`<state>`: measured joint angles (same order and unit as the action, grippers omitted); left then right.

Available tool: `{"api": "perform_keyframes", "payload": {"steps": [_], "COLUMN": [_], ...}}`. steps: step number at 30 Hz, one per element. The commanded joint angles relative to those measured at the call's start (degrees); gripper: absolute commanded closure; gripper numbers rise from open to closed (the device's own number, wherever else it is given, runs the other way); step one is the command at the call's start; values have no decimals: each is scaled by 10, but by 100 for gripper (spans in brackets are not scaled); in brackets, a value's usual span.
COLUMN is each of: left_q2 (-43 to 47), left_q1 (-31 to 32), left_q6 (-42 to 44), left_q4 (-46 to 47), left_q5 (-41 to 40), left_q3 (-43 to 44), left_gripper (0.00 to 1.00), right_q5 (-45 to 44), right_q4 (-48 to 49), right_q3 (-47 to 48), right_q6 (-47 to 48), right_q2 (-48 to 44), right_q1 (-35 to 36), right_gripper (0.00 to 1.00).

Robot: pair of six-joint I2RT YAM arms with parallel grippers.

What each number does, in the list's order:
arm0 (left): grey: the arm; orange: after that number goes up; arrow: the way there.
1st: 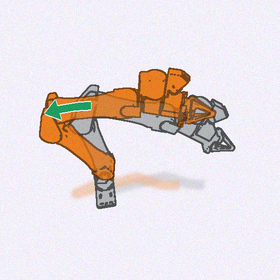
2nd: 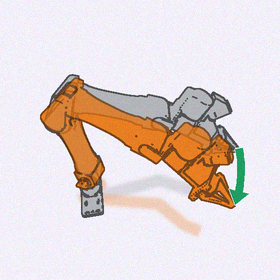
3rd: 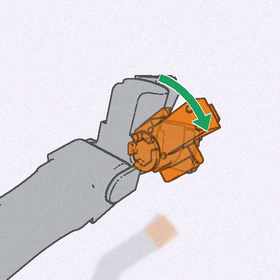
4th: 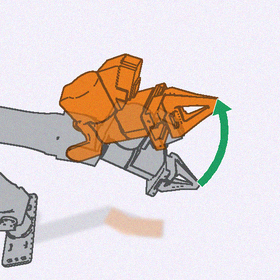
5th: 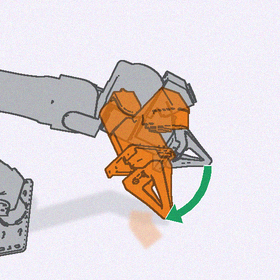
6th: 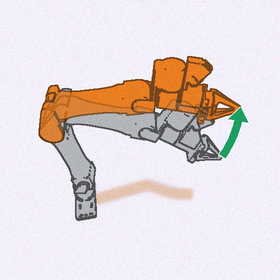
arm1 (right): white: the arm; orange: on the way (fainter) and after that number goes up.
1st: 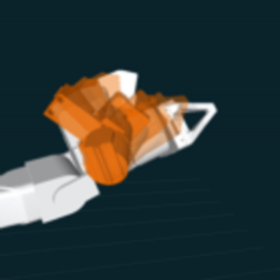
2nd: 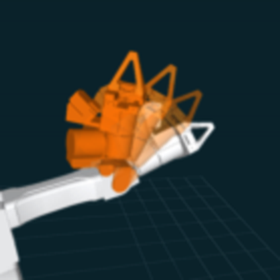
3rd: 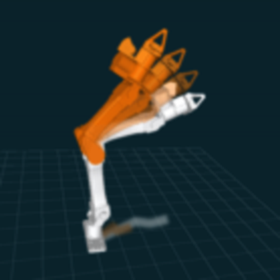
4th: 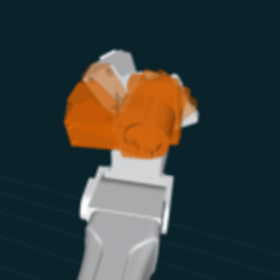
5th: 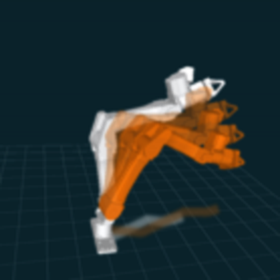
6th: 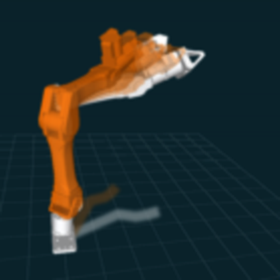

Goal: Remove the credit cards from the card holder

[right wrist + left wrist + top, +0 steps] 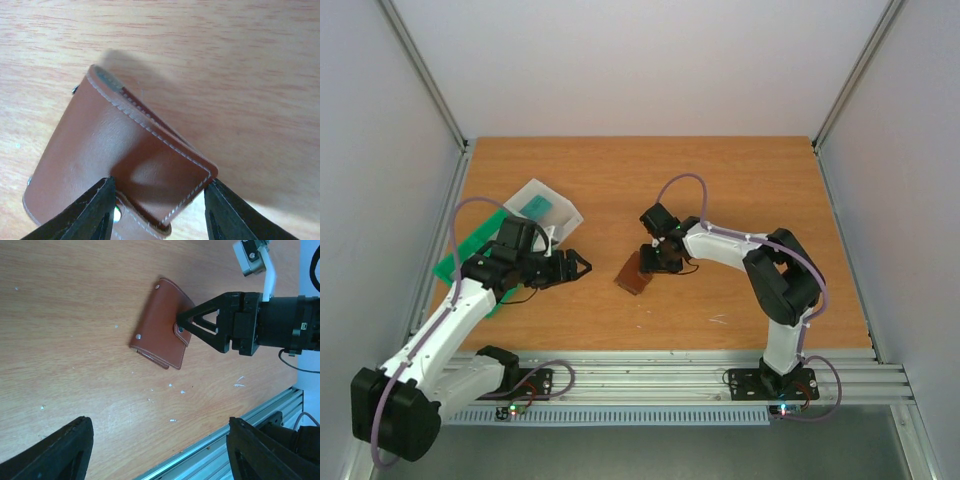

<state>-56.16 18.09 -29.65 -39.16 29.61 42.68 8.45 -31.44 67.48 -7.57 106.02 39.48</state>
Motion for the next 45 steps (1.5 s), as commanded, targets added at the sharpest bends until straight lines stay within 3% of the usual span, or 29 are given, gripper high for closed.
{"api": "perform_keyframes", "payload": {"steps": [1,6,18,21,29,45], "left_q2": [-31,-84,-222,-248,-340,-402], "left_q1": [2,2,9,37,51,73], "left_q6": [-18,-27,-67,-57,-68,-163], "left_q4": [52,96,256,240,303,510], "left_q5": [3,-11,36,-3,-10,91], "left_q3": [-12,-9,-28,-12,-7,-76], "left_gripper": [29,33,46,47,49,61], "right_q5": [22,22,-13,-6,4,-19], "right_q4": [34,53,-41,-36,-27,-38], "right_q3": [13,27,-10,-26,-30,11], "right_q6": [-7,-8,-7,-13,-22,-21], "right_q2": [28,27,-64,-78,-81,-38], "right_q1": [-4,-4,-3,0,12,37], "right_gripper": [50,50,53,55,59,63]}}
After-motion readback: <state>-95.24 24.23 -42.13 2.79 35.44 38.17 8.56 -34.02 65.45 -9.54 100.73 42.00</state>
